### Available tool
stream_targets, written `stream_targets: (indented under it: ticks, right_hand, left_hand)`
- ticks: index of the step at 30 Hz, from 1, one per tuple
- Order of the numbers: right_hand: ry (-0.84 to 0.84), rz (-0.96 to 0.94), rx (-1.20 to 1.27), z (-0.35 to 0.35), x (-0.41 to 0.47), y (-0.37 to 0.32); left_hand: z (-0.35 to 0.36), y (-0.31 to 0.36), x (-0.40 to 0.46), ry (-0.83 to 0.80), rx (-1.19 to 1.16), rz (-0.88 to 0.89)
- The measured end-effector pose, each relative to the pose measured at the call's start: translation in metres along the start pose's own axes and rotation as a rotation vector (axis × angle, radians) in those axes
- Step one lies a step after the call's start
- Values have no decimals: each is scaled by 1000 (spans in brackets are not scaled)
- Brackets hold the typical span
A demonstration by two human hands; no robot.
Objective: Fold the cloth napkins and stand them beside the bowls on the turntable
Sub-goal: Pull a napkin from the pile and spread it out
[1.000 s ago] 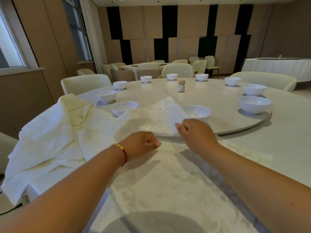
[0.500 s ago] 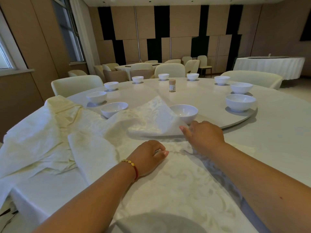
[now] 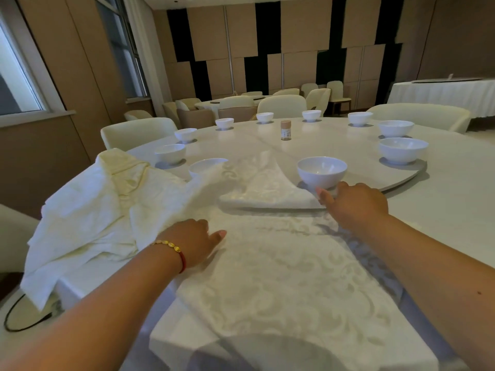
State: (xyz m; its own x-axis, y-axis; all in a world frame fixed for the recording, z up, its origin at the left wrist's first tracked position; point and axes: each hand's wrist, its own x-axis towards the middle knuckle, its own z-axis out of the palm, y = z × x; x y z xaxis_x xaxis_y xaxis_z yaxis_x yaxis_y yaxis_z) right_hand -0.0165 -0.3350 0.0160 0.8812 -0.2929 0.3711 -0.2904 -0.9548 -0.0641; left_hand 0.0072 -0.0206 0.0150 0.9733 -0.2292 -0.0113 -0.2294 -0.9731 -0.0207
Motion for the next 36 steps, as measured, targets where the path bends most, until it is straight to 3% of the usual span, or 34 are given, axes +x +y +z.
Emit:
stream_targets:
  ticks: [5, 9, 11, 14, 17, 22, 26, 32, 36]
  right_hand:
    - [29, -3, 137, -6, -20, -22]
    - [-406, -78, 407, -25, -47, -56]
    - [-496, -127, 467, -27, -57, -62]
    - [-462, -277, 355, -19, -62, -53]
    - [-478, -294, 318, -12, -62, -40]
    - [-191, -273, 284, -5, -33, -19]
    - [-323, -185, 293, 5, -10, -12]
    - [-448, -118, 498, -8, -4, -5]
    - [-508, -84, 590, -16, -13, -8]
  left_hand:
    - [-13, -32, -18, -64, 93, -89]
    - [-17, -7, -32, -59, -37, 123]
    - [-15, 15, -41, -104, -232, 300]
    - [-12, 41, -54, -207, -408, 476]
    - [1, 56, -59, -228, -456, 559]
    - [17, 61, -53, -109, -580, 585]
    - [18, 60, -53, -91, -632, 593]
    - [17, 69, -51, -111, -767, 553]
    - [15, 84, -53, -36, -851, 507]
